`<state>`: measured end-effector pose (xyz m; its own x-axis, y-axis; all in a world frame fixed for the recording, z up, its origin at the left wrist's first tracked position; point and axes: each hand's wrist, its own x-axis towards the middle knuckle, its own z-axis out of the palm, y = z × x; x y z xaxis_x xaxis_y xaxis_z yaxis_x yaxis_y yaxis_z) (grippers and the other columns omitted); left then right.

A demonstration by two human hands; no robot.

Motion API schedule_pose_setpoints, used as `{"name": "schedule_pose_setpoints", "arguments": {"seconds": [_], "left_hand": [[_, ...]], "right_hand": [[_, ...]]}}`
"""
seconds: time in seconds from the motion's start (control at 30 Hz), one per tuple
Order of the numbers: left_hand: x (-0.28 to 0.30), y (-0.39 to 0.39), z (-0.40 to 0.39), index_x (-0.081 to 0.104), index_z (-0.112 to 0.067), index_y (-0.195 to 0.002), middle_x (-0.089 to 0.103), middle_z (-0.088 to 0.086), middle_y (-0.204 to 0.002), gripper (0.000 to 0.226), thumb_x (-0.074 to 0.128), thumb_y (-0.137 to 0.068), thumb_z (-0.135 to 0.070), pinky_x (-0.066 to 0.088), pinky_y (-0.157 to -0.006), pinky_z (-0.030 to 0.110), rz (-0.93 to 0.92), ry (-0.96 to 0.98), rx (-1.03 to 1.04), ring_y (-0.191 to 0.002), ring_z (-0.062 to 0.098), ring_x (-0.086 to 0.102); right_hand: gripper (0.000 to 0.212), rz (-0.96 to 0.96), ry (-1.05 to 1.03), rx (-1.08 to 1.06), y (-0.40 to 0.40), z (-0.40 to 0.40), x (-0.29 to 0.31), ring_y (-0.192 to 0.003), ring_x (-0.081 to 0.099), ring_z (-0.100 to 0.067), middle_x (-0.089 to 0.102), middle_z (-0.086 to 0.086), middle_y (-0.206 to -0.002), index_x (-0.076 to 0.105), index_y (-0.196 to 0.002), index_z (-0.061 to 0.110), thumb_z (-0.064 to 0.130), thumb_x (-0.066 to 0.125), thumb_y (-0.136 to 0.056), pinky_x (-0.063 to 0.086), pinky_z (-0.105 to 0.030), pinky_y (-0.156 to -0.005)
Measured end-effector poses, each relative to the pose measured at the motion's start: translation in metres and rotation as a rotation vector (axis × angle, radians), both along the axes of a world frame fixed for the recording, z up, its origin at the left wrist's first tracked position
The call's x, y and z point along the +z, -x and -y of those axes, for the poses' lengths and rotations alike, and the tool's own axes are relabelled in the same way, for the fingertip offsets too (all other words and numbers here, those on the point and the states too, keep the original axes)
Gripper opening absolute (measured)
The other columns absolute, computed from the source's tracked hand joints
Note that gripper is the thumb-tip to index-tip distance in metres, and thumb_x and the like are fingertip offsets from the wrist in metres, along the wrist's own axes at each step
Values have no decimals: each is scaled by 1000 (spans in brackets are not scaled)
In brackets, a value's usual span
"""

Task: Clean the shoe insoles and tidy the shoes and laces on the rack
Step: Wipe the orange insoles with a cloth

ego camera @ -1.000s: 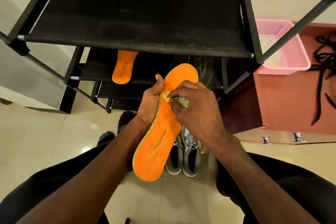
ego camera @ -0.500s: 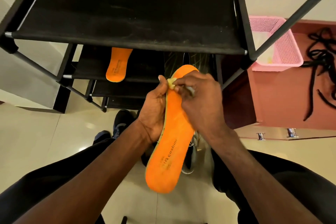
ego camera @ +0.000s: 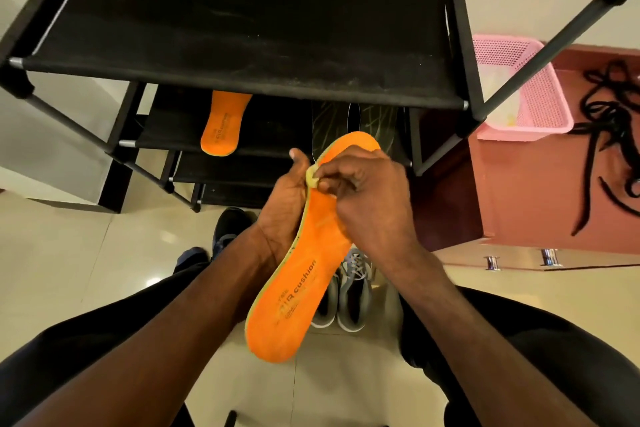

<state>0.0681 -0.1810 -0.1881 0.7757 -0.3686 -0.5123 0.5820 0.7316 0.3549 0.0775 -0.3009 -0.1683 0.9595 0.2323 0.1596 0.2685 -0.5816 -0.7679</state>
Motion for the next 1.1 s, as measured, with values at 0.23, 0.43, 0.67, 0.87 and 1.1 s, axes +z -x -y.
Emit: {"name": "schedule_pose_setpoints", "arguments": {"seconds": [0.23,0.43,0.67,0.87,1.1], "left_hand": [[7,2,1,64,-7,-132,71,21,-122,74,26,-104,-63,57,-95,49,106,-54,-87,-115,35,69],[5,3,3,53,-15,-141,68,17,-132,62,25,-107,-58,55,-87,62,107,-176,-202,-115,43,67],[4,0,-9,62,-8,-122,77,11,-107,54,27,-110,-47,63,-77,37,127,-146,-37,-96,24,76],[-73,-3,-13,49,8,-140,67,24,-125,62,41,-108,-45,57,-95,44,149,-178,66,-122,36,65],[25,-5,-17,73,-19,-105,79,11,-92,49,27,-111,-35,63,-73,30,87,-379,19,-84,15,77]], "right_hand": [[26,182,164,-75,-5,11,-2,-87,57,-22,70,14,-93,81,-91,30,10,67,-84,52,-50,-73],[18,227,154,-302,-34,46,-1,-89,62,-22,72,13,-96,81,-96,28,13,79,-87,52,-52,-75],[18,180,92,-201,-40,51,-8,-90,68,-19,73,17,-93,82,-98,29,14,80,-87,57,-48,-78],[16,140,96,-170,-32,44,-11,-90,68,-19,74,15,-90,82,-94,28,13,78,-88,55,-51,-81],[22,178,155,-87,-3,23,-9,-86,65,-21,75,13,-91,82,-90,30,20,63,-86,53,-53,-77]]}}
